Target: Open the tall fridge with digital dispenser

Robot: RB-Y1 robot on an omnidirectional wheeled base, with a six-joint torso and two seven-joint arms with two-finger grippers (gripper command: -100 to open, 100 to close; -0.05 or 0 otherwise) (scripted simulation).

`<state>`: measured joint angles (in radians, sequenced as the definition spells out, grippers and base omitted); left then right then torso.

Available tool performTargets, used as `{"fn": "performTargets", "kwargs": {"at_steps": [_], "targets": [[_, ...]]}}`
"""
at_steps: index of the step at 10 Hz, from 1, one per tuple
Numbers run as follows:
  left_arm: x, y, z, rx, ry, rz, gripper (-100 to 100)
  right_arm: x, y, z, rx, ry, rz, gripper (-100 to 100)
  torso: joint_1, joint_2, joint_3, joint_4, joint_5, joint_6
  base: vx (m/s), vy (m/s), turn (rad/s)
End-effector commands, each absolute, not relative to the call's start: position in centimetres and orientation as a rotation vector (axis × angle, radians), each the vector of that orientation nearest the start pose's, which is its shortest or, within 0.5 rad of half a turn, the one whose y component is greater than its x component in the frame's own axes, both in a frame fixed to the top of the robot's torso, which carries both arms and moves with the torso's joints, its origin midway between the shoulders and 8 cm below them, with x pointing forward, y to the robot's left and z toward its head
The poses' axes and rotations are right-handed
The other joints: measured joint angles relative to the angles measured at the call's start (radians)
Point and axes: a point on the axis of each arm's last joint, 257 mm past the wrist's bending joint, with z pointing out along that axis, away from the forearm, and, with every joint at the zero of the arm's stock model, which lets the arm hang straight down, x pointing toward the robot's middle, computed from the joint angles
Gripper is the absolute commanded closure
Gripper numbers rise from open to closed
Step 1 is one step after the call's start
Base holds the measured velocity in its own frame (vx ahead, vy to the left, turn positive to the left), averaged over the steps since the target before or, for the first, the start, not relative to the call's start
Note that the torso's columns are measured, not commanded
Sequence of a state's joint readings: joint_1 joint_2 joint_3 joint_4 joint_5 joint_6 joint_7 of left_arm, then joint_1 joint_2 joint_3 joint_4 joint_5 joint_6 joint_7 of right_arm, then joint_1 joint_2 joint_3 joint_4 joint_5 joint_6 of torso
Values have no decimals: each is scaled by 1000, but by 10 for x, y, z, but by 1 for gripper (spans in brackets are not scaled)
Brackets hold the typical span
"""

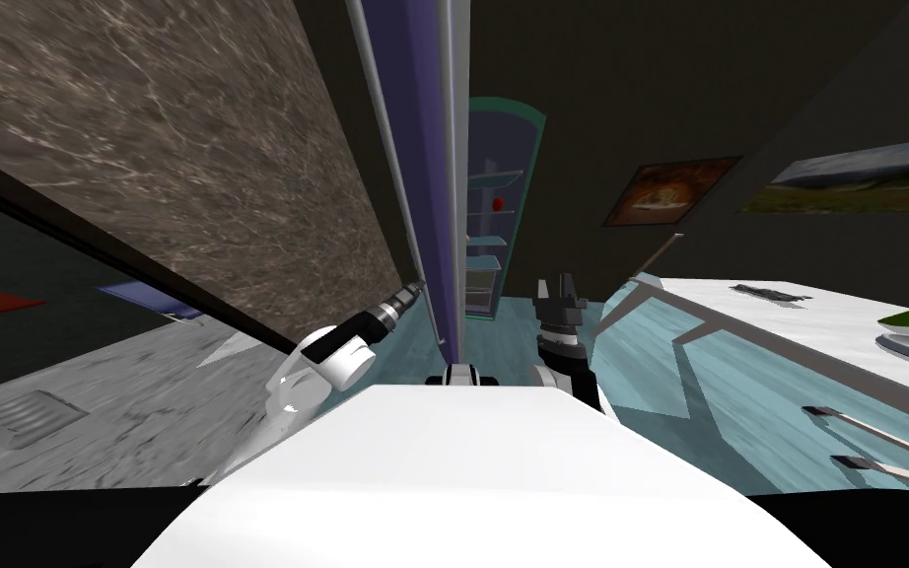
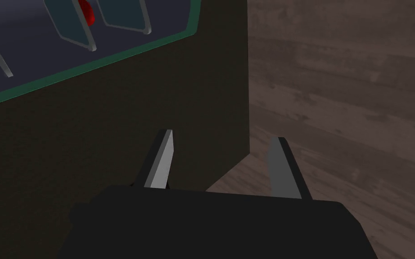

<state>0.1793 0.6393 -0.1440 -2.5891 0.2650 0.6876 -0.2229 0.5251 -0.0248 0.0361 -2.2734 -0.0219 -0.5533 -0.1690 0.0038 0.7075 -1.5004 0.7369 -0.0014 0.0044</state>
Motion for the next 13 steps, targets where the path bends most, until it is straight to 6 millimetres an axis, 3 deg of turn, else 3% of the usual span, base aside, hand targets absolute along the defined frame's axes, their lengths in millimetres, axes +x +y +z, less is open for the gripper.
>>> {"fn": "performTargets", "kwargs": {"at_steps": [1,2,3,6,9,13], "targets": [[412,150,-28,-447,1635,-1047,100,336,-269,23,704,557,1508,0,2,0,0,0,1,-1,-35,255,-151],[412,150,-28,-447,1635,-1047,100,336,-269,23,704,557,1508,0,3,-1,-1,0,1,0,-45,261,-54],[411,148,-32,-459,1682,-1050,-100,336,-269,23,704,558,1508,0,3,0,0,0,1,-2,-20,133,17],[413,150,-27,-458,1683,-1051,-100,336,-269,23,704,557,1508,0,-17,1,0,2,-6,2,-5,-31,11],[414,151,-21,-457,1683,-1051,-100,336,-269,23,704,557,1508,0,1,8,5,2,0,-3,0,-27,-7],[415,152,-16,-455,1684,-1052,-100,336,-269,23,704,557,1508,0,0,8,4,3,0,-3,-2,-4,7]]}}
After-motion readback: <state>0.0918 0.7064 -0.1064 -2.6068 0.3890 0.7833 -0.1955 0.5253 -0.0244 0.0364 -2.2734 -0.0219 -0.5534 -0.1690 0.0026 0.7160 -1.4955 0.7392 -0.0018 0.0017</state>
